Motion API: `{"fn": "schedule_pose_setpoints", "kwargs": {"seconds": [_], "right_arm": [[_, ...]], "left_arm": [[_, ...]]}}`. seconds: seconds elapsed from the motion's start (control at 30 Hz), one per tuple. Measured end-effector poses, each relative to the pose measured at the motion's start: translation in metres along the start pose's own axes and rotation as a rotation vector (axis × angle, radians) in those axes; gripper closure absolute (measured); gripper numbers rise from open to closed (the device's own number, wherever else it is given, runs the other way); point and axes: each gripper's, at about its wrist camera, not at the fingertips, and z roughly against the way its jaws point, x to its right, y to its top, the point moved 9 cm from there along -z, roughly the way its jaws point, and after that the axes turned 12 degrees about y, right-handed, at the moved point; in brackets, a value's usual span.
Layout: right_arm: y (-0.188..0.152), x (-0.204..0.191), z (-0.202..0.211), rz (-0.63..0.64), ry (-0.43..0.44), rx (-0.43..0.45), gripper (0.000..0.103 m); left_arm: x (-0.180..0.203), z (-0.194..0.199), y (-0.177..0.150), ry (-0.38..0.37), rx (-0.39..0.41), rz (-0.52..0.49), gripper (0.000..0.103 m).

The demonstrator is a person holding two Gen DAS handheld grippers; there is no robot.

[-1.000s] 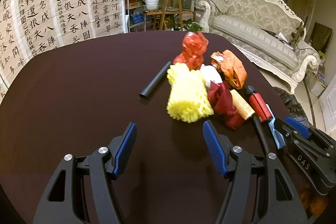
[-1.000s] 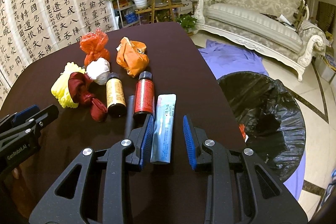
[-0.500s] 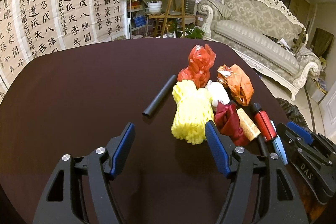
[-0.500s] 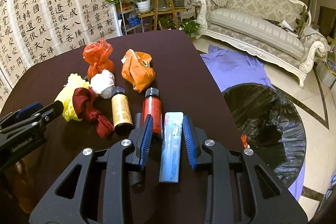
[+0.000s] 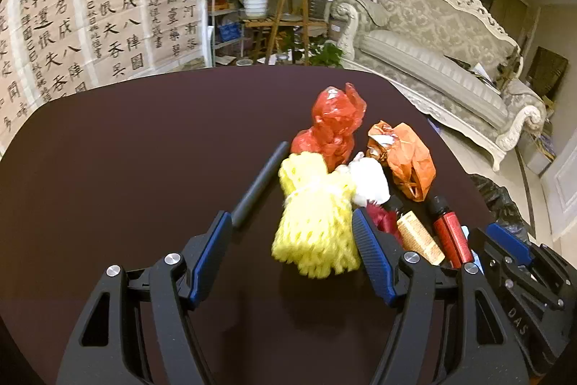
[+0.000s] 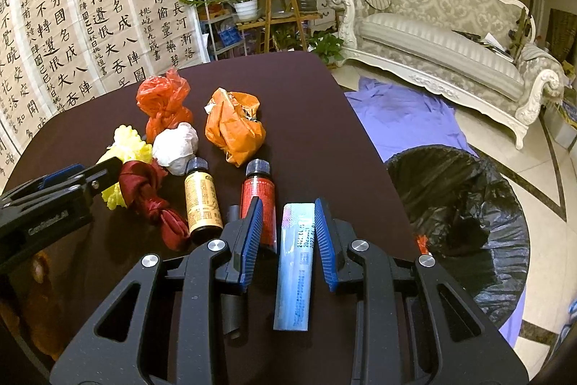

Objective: Collect trash

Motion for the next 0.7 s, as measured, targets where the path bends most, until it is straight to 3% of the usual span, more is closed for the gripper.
{"fn": "schedule_pose_setpoints", "kwargs": {"seconds": [0.17, 0.33, 0.7], "right_arm": [[0.002, -0.001, -0.003, -0.001, 0.001, 0.0, 0.074], [0.004, -0.005, -0.009, 0.006, 0.006, -0.006, 0.074], [0.003, -0.041, -0.014, 0.062, 0.062, -0.014, 0.074]], "left_arm": [[0.005, -0.01, -0.002, -0.013, -0.018, -0.018, 0.035], [0.011, -0.003, -0.008, -0.061, -0.009, -0.037, 0.062], [-0.016, 0.021, -0.011, -0.057, 0.021, 0.002, 0.065]]}}
